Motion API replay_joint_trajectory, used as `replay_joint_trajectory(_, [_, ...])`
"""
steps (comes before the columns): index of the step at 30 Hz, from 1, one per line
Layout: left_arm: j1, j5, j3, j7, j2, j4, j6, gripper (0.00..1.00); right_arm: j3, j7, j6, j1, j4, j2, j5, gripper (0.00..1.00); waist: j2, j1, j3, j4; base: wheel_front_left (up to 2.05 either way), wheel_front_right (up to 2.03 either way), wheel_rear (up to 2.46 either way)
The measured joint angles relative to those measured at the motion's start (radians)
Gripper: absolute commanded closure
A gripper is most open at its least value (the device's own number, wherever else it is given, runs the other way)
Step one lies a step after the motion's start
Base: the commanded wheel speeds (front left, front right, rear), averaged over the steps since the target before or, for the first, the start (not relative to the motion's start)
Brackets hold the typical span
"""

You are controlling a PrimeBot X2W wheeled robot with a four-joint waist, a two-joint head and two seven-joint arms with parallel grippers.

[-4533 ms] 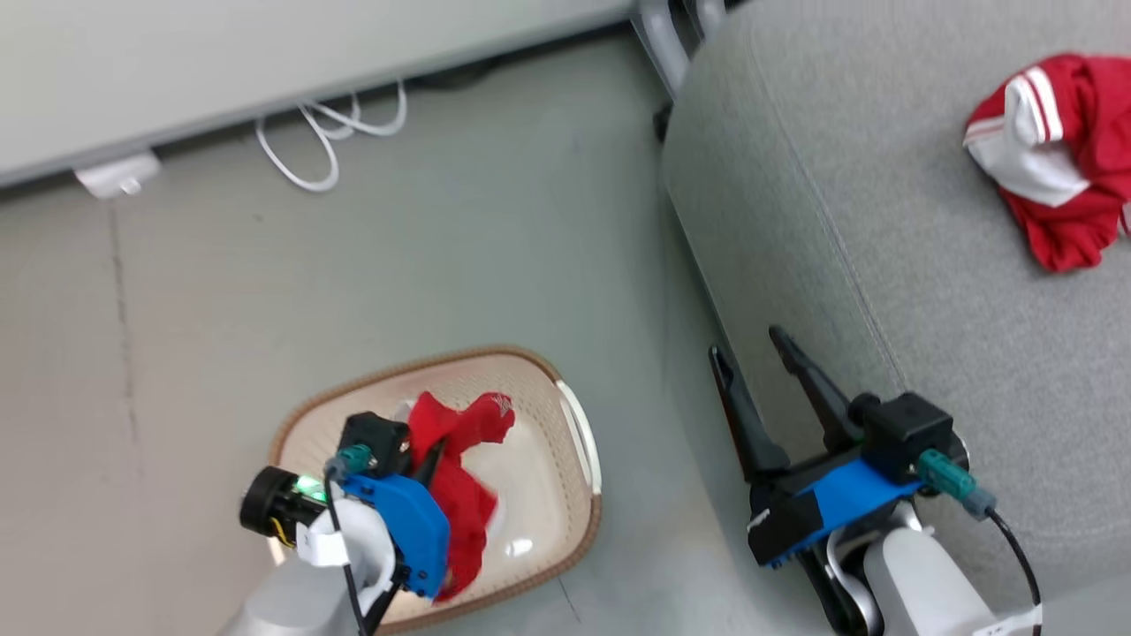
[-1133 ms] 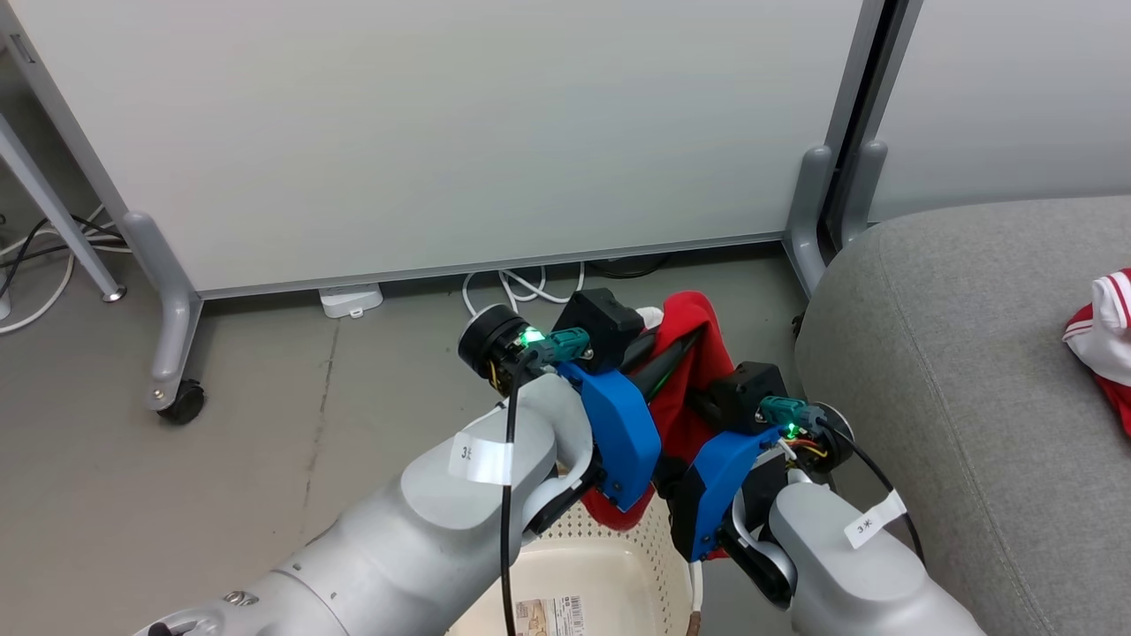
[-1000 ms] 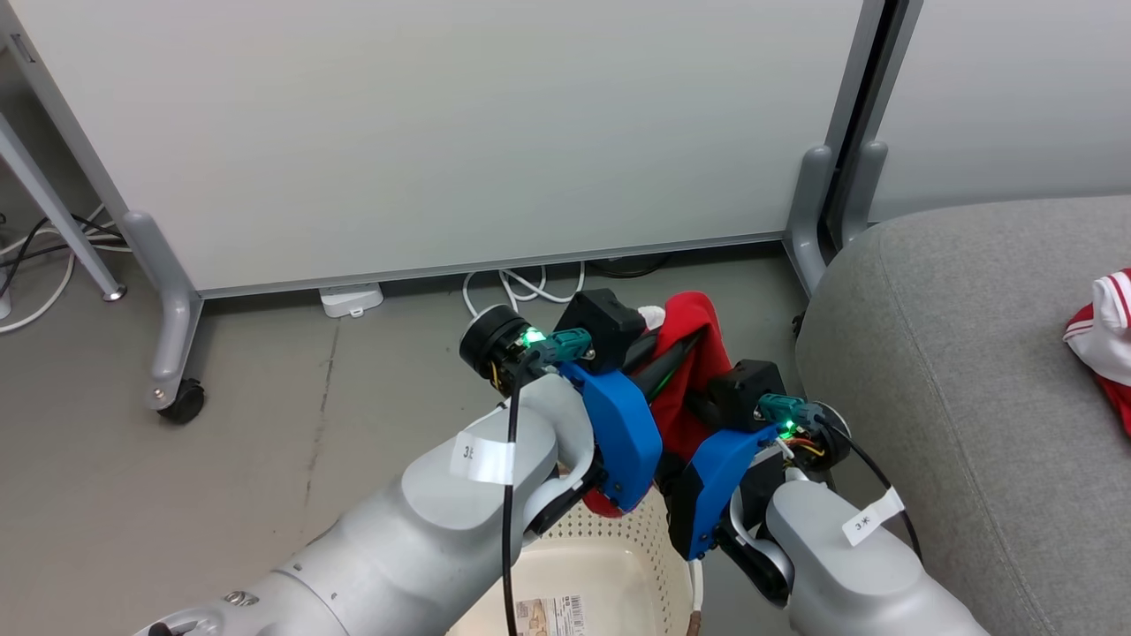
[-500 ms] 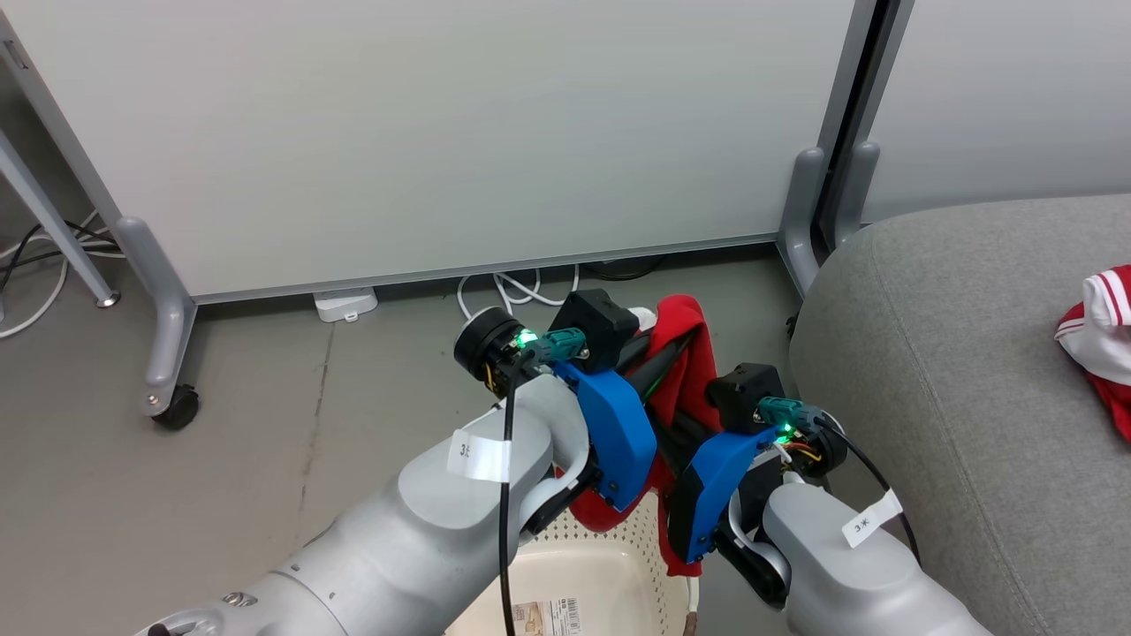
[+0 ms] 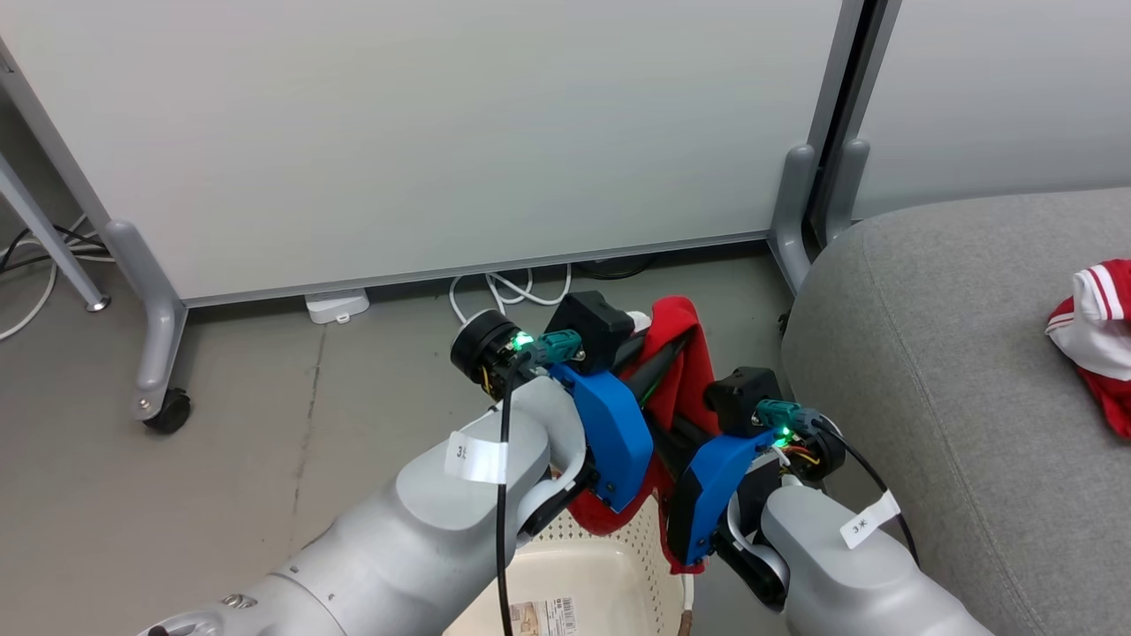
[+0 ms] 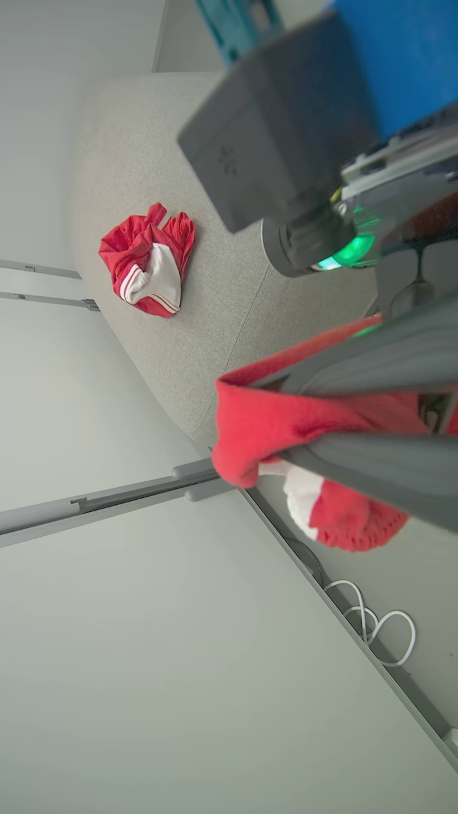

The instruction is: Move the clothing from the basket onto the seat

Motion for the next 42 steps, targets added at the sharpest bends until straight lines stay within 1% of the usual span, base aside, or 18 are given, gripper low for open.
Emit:
replay_joint_trajectory(1, [0.000, 0.000, 0.000, -0.002, 0.000, 0.001, 0.000, 0.01, 0.002, 0.000, 0.000, -0.003, 0.002, 0.000, 0.003, 1.00, 0.0000, 0.0001, 0.001, 0.000, 0.00, 0.00, 0.00])
replay_joint_trajectory(2, [0.000, 0.000, 0.000, -0.002, 0.000, 0.002, 0.000, 0.00, 0.005, 0.000, 0.000, -0.005, 0.002, 0.000, 0.008, 1.00, 0.0000, 0.0000, 0.001, -0.001, 0.00, 0.00, 0.00])
replay_joint_trajectory(14, [0.003, -0.002, 0.000, -0.020, 0.000, 0.021, 0.000, 0.00, 0.024, -0.005, 0.000, -0.013, 0.017, 0.000, 0.025, 1.00, 0.0000, 0.0000, 0.002, -0.005, 0.00, 0.00, 0.00])
replay_joint_trajectory(20, [0.018, -0.007, 0.002, -0.038, 0.000, 0.038, 0.000, 0.00, 0.007, -0.005, 0.000, -0.014, 0.023, 0.000, 0.025, 1.00, 0.0000, 0.0000, 0.001, -0.005, 0.00, 0.00, 0.00])
replay_joint_trajectory(24, [0.046, -0.004, 0.021, -0.053, 0.004, 0.038, 0.009, 0.00, -0.009, -0.005, 0.000, -0.014, 0.018, 0.000, 0.015, 1.00, 0.0000, 0.0000, -0.001, -0.005, 0.00, 0.00, 0.00])
replay_joint_trajectory(27, [0.071, 0.011, 0.048, -0.058, 0.023, 0.022, 0.020, 0.00, -0.020, -0.005, 0.000, -0.012, 0.012, 0.000, 0.007, 1.00, 0.0000, 0.0000, -0.002, -0.006, 0.00, 0.00, 0.00])
replay_joint_trajectory(33, [0.165, 0.083, 0.191, -0.060, 0.099, -0.104, 0.067, 0.00, -0.039, -0.006, 0.000, -0.002, 0.000, -0.003, -0.004, 1.00, 0.0000, 0.0000, -0.003, -0.005, 0.00, 0.00, 0.00])
replay_joint_trajectory(38, [0.274, 0.184, 0.320, -0.060, 0.158, -0.221, 0.104, 0.00, -0.052, -0.006, 0.000, 0.008, -0.006, -0.007, -0.015, 1.00, 0.0000, 0.0000, -0.002, 0.001, 0.00, 0.00, 0.00])
replay_joint_trajectory(42, [0.372, 0.264, 0.405, -0.060, 0.187, -0.289, 0.130, 0.00, -0.062, -0.006, 0.000, 0.008, -0.012, -0.007, -0.024, 1.00, 0.0000, 0.0000, 0.001, 0.005, 0.00, 0.00, 0.00])
